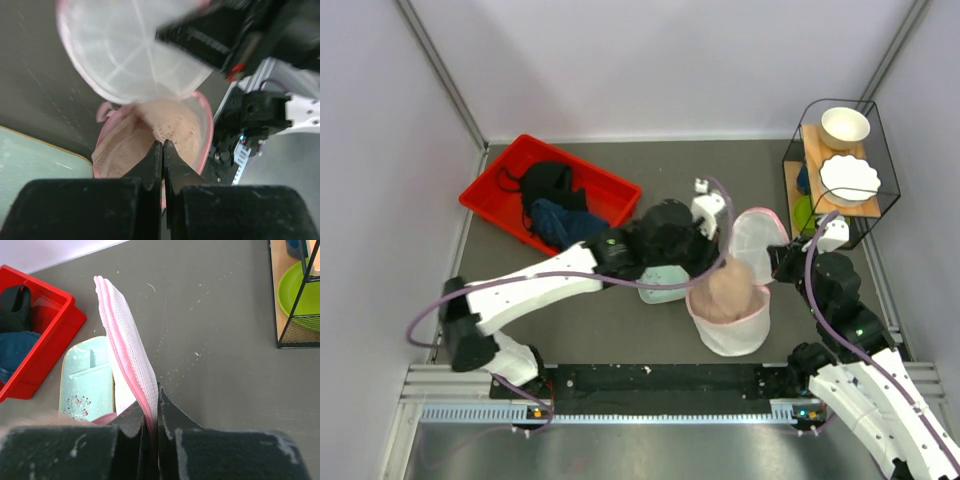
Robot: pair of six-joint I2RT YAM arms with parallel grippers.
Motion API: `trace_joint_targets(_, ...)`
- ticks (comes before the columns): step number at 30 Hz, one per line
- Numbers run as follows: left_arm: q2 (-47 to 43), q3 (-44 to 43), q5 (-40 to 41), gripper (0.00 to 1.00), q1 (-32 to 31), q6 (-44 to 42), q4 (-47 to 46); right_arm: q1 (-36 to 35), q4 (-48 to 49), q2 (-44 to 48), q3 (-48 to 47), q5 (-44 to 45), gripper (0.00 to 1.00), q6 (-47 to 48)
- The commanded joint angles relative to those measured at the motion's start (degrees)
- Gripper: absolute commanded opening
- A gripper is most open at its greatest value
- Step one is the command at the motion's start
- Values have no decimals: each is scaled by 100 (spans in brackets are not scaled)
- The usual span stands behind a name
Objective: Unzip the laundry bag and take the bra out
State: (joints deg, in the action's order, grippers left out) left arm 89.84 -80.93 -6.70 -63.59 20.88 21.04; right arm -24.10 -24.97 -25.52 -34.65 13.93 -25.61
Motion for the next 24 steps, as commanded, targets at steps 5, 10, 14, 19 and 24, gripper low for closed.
trace_joint_targets(5, -1636, -230, 1335, 0, 215, -699, -127, 19, 71, -6, -288, 74, 0, -23)
trace_joint_targets(10, -1918, -538, 1839, 0, 347, -937, 14, 19, 54, 12, -261, -5, 0, -41)
trace_joint_targets(14, -2014, -714, 2119, 0, 374, -1147, 32, 28, 36, 38, -252, -13, 0, -67)
trace_joint_targets(19, -2199, -811, 2752, 0, 444, -1350, -47, 19, 36, 21, -270, -13, 0, -85)
trace_joint_targets(24, -2304, -1047, 3033, 0, 462, -1552, -152, 19, 28, 12, -270, -31, 0, -94)
